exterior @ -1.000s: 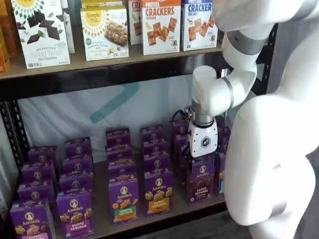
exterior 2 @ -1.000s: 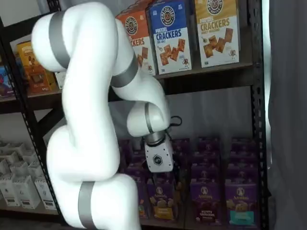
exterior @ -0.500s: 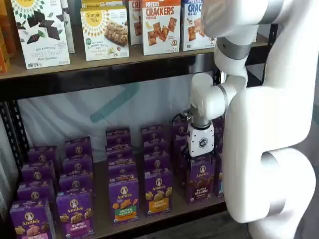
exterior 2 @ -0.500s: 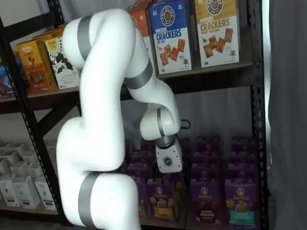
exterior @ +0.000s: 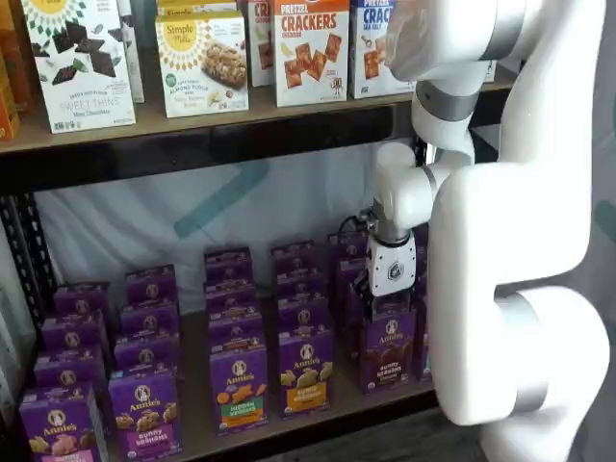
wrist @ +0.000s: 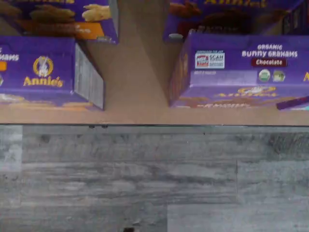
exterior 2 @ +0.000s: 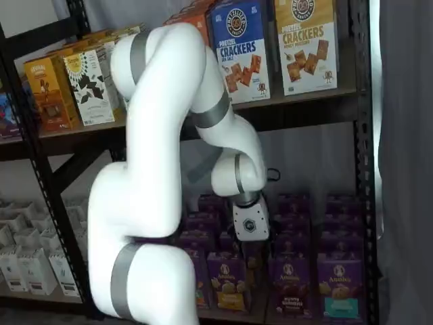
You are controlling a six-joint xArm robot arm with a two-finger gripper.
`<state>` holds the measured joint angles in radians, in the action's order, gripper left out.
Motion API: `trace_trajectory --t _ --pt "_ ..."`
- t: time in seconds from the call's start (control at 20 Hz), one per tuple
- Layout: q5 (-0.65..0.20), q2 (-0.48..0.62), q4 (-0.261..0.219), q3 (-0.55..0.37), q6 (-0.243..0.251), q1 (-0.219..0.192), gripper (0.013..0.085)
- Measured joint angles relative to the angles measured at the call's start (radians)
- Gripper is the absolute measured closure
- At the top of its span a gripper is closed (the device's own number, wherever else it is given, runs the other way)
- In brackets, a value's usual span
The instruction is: Pick up the purple box with a brown patch in the center, on the bottom shelf, the fifth box from the left
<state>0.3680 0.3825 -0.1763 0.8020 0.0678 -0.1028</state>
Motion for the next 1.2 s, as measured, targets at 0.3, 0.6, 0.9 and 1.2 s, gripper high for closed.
trace_trajectory --t 0.3,0.6,0.9,1.2 --pt "0.016 0.092 0.009 0.102 -0.025 -0.015 0.013" --pt "0.031 0.178 0.019 0.195 -0.042 -0.022 0.013" --pt "0.05 0.265 0.021 0.297 -0.052 -0.03 0.013" --pt "0.075 0.334 0.01 0.389 -0.056 -0.041 0.013"
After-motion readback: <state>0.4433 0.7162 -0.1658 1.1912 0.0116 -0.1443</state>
